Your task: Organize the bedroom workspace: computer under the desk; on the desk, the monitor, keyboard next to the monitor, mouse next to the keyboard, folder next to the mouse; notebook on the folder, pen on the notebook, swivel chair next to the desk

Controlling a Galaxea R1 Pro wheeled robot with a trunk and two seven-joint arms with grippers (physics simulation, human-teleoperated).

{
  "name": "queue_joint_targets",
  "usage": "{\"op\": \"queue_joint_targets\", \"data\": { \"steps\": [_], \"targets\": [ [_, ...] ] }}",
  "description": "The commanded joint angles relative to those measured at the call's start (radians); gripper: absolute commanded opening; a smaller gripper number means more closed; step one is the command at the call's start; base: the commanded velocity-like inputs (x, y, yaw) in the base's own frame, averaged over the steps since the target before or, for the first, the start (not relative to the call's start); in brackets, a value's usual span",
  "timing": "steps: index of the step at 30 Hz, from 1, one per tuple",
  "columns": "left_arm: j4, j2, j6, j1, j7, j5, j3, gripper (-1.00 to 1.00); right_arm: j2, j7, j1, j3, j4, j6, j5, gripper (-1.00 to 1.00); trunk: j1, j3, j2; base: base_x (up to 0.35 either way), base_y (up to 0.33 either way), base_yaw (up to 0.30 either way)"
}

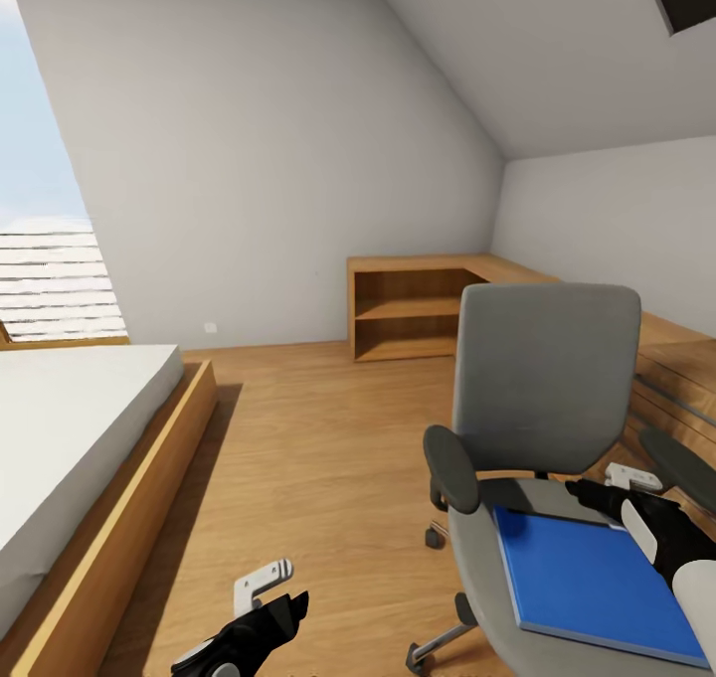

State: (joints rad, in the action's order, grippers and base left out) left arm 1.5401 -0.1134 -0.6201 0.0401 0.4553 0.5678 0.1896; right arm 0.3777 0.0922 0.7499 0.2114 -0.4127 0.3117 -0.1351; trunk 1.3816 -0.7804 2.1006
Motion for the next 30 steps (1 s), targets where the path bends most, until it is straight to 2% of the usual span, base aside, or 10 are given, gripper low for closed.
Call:
{"op": "queue_joint_targets", "data": {
  "steps": [1,30],
  "targets": [
    [0.002,0.000,-0.001,0.000,0.009,0.011,0.001,1.00,0.000,0.003,0.000,0.005,-0.002,0.006,-0.005,1.00,0.000,-0.002,0.000,0.000,0.000,0.000],
    [0.002,0.000,-0.001,0.000,0.009,0.013,0.002,1.00,0.000,0.003,0.000,0.005,-0.001,0.006,-0.005,1.00,0.000,-0.044,0.000,0.000,0.000,0.000]
  ]
}}
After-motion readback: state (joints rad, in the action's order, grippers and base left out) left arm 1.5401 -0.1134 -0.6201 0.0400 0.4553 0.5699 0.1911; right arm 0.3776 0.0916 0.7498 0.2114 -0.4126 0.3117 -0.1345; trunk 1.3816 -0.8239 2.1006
